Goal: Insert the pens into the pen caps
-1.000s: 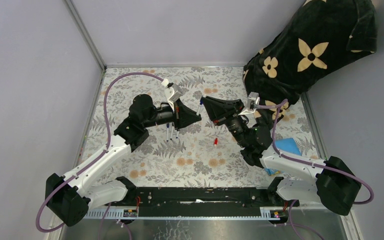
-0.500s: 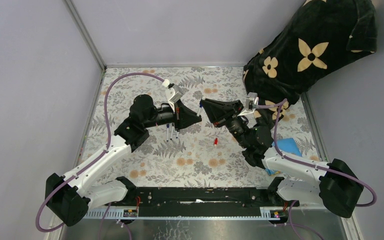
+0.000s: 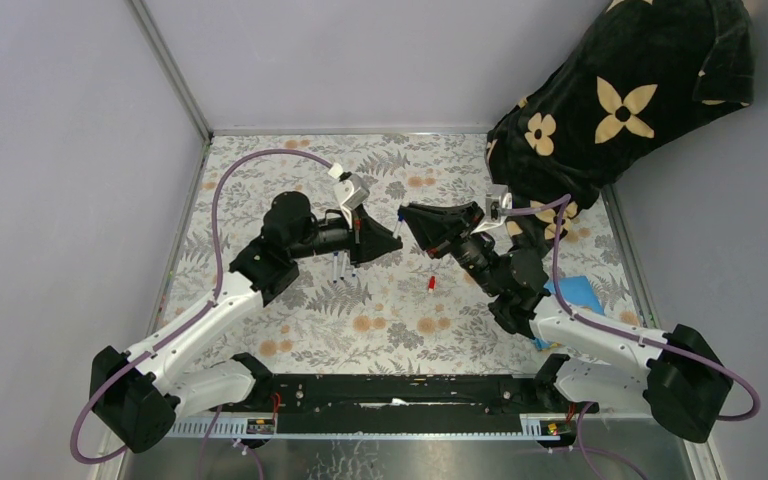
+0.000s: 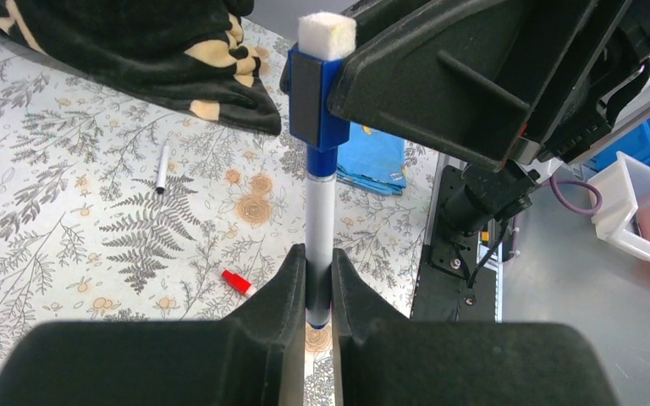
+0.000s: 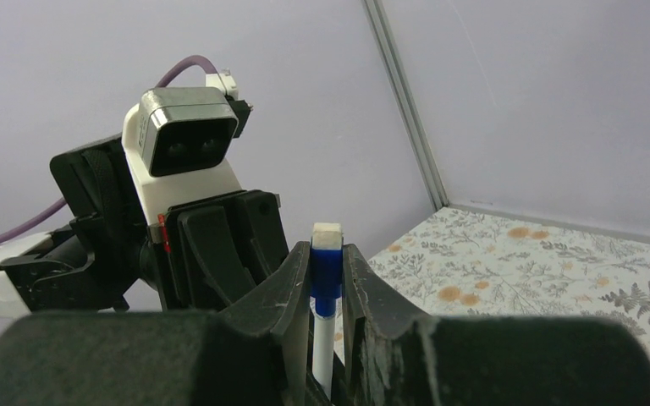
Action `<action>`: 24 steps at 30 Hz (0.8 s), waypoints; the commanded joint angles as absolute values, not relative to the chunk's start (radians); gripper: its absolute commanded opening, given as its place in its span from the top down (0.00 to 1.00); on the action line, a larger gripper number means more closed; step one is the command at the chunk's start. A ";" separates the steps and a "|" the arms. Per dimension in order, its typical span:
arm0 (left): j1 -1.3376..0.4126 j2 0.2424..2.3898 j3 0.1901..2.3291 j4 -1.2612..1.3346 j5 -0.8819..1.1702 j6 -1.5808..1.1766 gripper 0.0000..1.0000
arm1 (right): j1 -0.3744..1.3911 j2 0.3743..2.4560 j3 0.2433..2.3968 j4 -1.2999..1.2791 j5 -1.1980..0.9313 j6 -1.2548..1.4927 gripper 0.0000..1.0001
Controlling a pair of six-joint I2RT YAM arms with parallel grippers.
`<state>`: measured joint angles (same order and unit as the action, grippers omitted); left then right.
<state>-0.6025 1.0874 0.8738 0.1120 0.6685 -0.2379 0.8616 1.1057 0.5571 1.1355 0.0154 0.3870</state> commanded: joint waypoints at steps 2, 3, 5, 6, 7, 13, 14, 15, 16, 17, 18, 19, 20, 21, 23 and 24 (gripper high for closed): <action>-0.598 1.056 0.882 0.194 0.554 -0.239 1.00 | 0.875 1.083 0.566 0.966 -0.160 0.382 1.00; -0.598 1.052 0.883 0.199 0.545 -0.246 1.00 | 0.875 1.082 0.563 0.952 -0.171 0.377 1.00; -0.598 1.039 0.888 0.215 0.523 -0.266 1.00 | 0.876 1.079 0.563 0.911 -0.182 0.376 1.00; -0.598 1.029 0.889 0.225 0.511 -0.275 1.00 | 0.875 1.075 0.561 0.890 -0.181 0.377 1.00; -0.598 1.018 0.891 0.235 0.497 -0.283 1.00 | 0.875 1.071 0.556 0.877 -0.178 0.383 1.00; -0.598 0.995 0.915 0.268 0.452 -0.291 1.00 | 0.876 1.065 0.541 0.780 -0.219 0.401 1.00; -0.598 1.000 0.921 0.274 0.454 -0.291 1.00 | 0.876 1.065 0.538 0.774 -0.228 0.403 1.00; -0.598 1.004 0.925 0.282 0.454 -0.291 1.00 | 0.875 1.062 0.534 0.767 -0.233 0.407 1.00; -0.598 1.008 0.931 0.289 0.455 -0.293 1.00 | 0.875 1.061 0.529 0.758 -0.234 0.408 1.00; -0.598 1.012 0.936 0.297 0.456 -0.294 1.00 | 0.875 1.060 0.523 0.748 -0.236 0.407 1.00; -0.598 1.017 0.942 0.304 0.456 -0.296 1.00 | 0.875 1.060 0.521 0.738 -0.238 0.407 1.00; -0.598 1.021 0.947 0.312 0.457 -0.298 1.00 | 0.875 1.060 0.518 0.726 -0.241 0.404 1.00; -0.598 1.025 0.954 0.318 0.457 -0.299 1.00 | 0.876 1.061 0.517 0.716 -0.245 0.402 1.00; -0.598 1.029 0.960 0.323 0.457 -0.298 1.00 | 0.876 1.064 0.510 0.710 -0.250 0.402 1.00; -0.597 1.040 0.970 0.332 0.460 -0.296 1.00 | 0.876 1.066 0.494 0.710 -0.254 0.401 1.00; -0.599 1.044 0.972 0.338 0.458 -0.298 1.00 | 0.877 1.069 0.480 0.711 -0.257 0.396 1.00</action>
